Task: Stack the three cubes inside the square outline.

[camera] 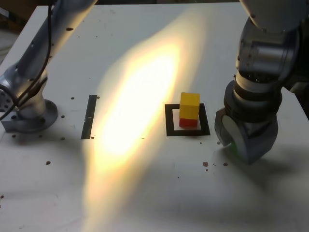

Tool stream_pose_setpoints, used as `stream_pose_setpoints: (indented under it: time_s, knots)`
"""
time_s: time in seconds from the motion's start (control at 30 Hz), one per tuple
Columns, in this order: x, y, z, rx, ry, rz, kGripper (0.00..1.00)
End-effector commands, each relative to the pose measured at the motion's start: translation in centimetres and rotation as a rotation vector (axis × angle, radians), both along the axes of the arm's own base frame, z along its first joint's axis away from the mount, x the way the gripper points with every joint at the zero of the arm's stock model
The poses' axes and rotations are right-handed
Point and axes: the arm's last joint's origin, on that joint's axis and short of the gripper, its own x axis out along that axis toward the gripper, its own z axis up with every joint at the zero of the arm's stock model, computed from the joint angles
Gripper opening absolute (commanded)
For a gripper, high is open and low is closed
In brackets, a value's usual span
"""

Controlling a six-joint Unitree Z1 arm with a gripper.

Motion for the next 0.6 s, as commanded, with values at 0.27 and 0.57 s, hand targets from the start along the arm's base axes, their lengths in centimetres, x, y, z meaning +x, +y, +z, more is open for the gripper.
stream_pose_setpoints:
  time_s: [0.27, 0.57]
  knots:
    - [-2.9, 2.4, 6.1, 0.042, -0.045, 0.131, 0.33]
    - [-5.4, 3.6, 9.5, 0.091, -0.073, 0.249, 0.34]
